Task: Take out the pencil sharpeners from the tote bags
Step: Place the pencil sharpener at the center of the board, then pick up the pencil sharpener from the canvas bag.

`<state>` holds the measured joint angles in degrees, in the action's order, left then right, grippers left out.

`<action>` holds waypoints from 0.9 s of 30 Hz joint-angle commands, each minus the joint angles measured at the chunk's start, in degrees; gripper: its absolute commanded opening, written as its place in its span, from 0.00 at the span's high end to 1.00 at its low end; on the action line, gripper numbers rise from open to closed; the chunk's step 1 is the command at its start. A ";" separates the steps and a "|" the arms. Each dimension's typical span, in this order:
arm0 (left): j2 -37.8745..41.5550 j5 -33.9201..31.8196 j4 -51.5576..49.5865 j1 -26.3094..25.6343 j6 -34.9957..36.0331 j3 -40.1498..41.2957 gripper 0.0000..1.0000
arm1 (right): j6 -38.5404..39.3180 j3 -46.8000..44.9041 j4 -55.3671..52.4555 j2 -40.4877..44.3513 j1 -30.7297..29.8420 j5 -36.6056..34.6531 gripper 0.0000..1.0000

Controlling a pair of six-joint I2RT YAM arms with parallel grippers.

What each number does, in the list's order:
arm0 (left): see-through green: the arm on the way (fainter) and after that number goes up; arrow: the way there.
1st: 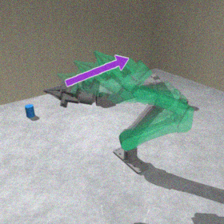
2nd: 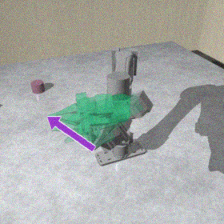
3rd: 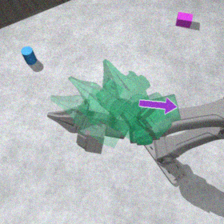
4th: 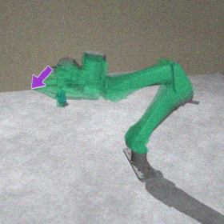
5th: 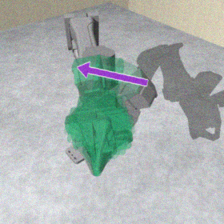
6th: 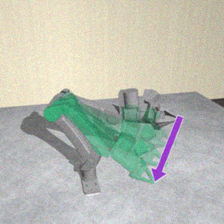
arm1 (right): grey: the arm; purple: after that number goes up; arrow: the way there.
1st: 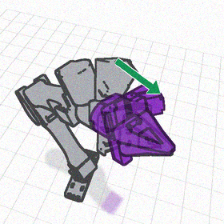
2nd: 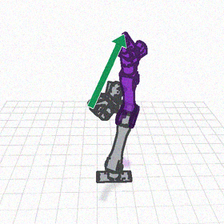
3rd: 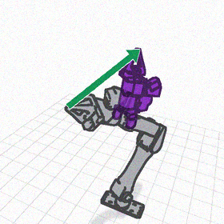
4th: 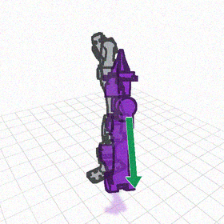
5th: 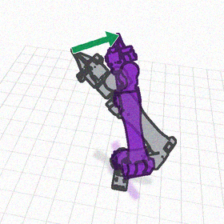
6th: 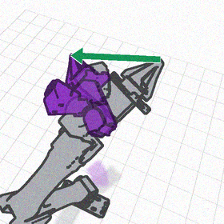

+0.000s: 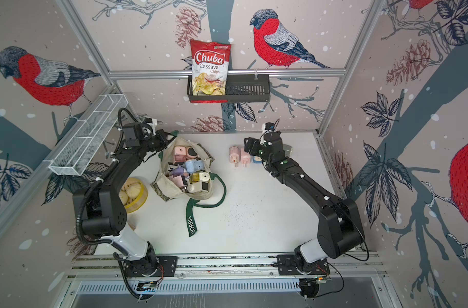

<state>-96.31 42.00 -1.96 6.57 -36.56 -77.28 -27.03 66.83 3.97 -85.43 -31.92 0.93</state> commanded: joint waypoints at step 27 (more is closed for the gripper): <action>0.79 2.91 10.94 0.30 -0.48 -0.19 1.00 | -1.93 32.56 -6.37 -29.94 -26.66 -0.18 0.29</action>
<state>-96.33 42.00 -1.83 6.57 -36.60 -77.28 -26.04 98.13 -3.33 -113.51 -58.35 2.70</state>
